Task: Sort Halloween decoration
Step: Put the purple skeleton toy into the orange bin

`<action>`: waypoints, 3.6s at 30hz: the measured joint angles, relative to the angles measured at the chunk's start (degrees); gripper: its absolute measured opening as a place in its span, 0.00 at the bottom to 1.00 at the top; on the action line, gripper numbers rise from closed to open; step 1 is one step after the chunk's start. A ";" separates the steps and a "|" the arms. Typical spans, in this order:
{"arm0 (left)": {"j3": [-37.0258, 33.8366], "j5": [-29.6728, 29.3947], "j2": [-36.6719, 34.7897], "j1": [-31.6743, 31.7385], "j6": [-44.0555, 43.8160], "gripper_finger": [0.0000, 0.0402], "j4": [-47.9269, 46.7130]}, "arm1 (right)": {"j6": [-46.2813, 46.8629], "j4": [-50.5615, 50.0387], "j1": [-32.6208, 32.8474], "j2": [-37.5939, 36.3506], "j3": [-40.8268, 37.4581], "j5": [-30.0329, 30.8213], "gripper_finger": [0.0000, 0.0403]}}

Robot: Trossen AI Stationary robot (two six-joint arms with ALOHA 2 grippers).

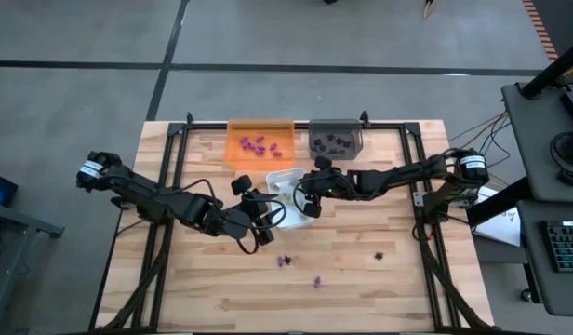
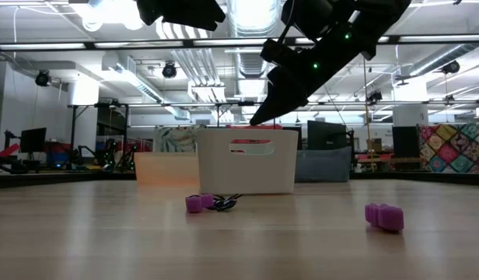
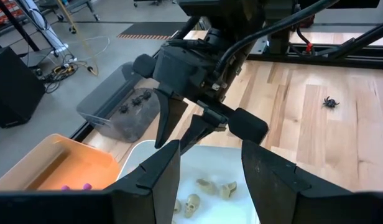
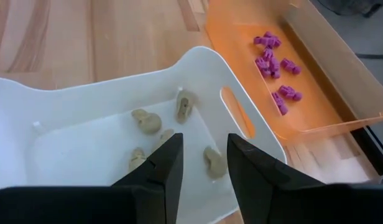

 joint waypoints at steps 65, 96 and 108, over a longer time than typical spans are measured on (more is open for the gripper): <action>-0.04 15.32 23.66 -12.37 -22.93 0.58 0.19 | 9.79 -16.85 32.68 -21.03 -1.60 8.23 0.23; -5.16 10.78 28.61 -12.31 -19.59 0.64 14.48 | 10.19 -13.66 32.65 -21.01 -4.24 8.65 0.21; -14.74 10.28 28.92 -12.24 -19.64 0.64 31.78 | 10.30 -13.47 32.59 -21.00 -4.24 10.43 0.21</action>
